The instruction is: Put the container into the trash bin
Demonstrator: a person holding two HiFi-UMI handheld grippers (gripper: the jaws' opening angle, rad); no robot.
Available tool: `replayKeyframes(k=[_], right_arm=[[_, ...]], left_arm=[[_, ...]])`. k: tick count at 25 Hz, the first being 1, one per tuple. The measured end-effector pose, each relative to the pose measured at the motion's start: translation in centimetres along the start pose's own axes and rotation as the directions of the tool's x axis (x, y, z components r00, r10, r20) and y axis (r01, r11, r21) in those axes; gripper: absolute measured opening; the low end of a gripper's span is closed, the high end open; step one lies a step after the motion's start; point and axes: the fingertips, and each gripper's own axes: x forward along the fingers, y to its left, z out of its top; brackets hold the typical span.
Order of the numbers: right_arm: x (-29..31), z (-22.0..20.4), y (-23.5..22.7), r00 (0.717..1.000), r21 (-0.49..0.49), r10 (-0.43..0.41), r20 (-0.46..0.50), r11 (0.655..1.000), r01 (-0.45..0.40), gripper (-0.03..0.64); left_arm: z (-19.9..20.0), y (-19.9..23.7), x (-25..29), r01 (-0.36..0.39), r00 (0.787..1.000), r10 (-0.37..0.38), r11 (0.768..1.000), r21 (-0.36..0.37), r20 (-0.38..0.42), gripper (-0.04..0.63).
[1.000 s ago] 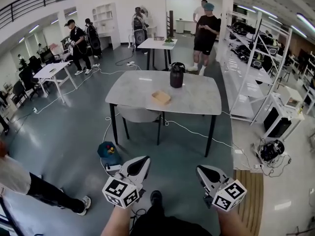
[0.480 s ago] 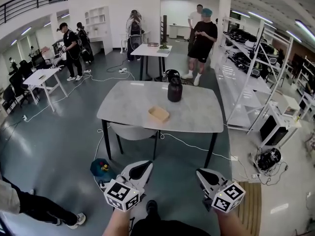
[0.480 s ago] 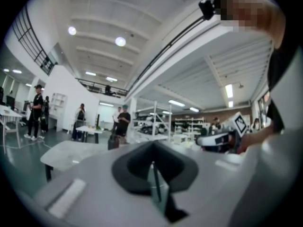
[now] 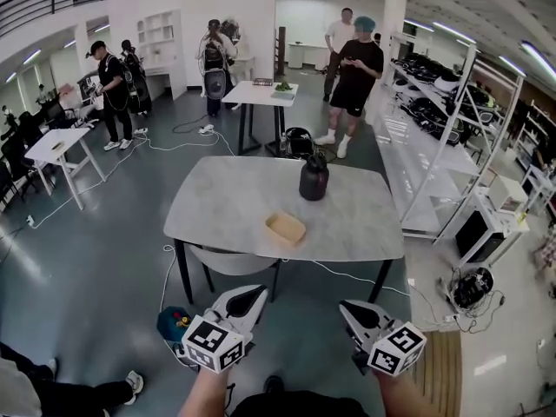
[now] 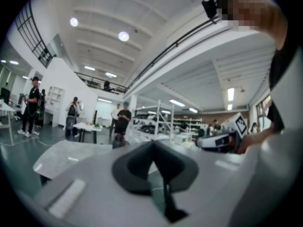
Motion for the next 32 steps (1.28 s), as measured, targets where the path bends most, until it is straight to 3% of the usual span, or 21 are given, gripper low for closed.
replayKeyframes(k=[11, 19, 32], right_arm=[[6.6, -0.7, -1.9, 1.000, 0.045, -0.007, -0.030, 0.999, 0.008, -0.006], [10.8, -1.4, -6.1, 0.999, 0.082, 0.013, -0.051, 0.997, -0.009, -0.006], [21.5, -1.4, -16.7, 0.983, 0.088, 0.134, -0.126, 0.988, -0.124, -0.005]], left_arm=[[-1.8, 7.6, 2.0, -0.049, 0.997, 0.044, 0.997, -0.065, -0.066, 0.005], [-3.2, 11.0, 5.3, -0.064, 0.993, 0.055, 0.994, -0.087, -0.103, 0.005], [-4.9, 19.4, 17.5, -0.117, 0.977, 0.091, 0.985, -0.129, -0.192, 0.005]])
